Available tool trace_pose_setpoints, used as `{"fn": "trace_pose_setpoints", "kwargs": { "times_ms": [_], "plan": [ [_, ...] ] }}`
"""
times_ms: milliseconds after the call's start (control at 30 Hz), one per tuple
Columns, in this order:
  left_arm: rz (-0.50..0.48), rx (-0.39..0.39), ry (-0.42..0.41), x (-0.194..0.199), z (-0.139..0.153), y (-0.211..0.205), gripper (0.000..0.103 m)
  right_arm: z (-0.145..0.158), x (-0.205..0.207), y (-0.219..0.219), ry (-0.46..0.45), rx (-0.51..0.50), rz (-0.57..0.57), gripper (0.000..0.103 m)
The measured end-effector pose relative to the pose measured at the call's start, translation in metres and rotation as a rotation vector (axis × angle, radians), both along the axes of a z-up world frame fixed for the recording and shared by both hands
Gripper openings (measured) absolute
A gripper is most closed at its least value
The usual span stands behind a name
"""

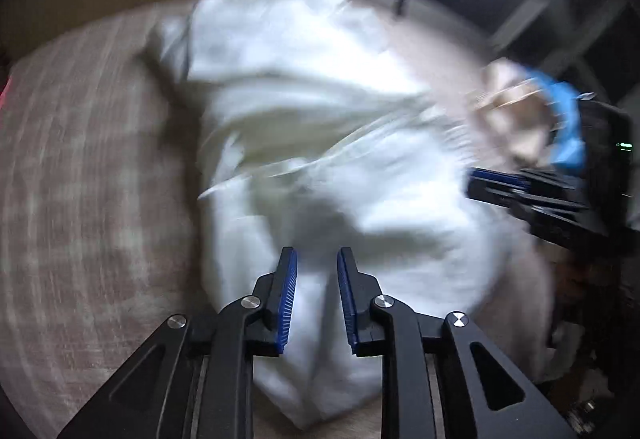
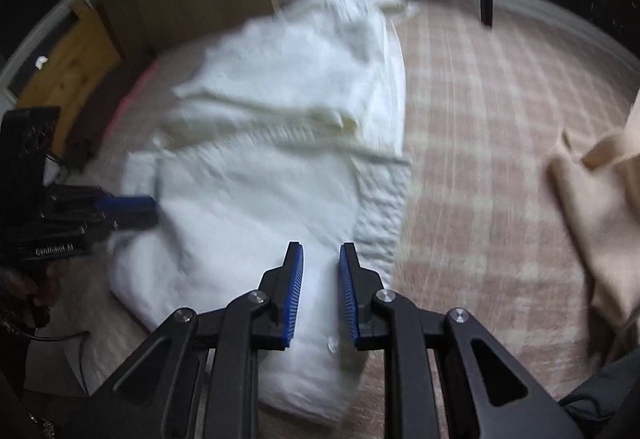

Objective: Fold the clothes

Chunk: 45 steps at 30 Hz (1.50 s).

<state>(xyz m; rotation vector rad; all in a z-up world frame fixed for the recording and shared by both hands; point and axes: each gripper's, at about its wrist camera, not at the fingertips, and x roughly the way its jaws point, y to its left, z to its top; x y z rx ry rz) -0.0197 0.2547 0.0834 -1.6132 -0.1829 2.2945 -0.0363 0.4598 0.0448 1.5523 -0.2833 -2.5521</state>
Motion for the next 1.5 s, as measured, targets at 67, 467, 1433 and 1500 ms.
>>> {"fn": "trace_pose_setpoints", "kwargs": {
  "times_ms": [67, 467, 1433, 1500],
  "plan": [
    [0.019, -0.022, -0.032, 0.0, -0.005, -0.004, 0.011, 0.008, 0.002, 0.002, -0.02, 0.043, -0.024, 0.019],
    [0.103, -0.119, 0.233, -0.002, 0.16, -0.065, 0.051, 0.161, 0.022, 0.058, 0.298, 0.025, -0.102, 0.029],
    [-0.166, -0.095, 0.116, -0.25, 0.04, 0.018, 0.069, 0.001, -0.239, 0.086, 0.035, -0.095, -0.067, 0.072],
    [-0.185, -0.093, 0.11, -0.269, 0.028, 0.027, 0.069, -0.002, -0.247, 0.085, 0.041, -0.105, -0.032, 0.072]
  ]
}}
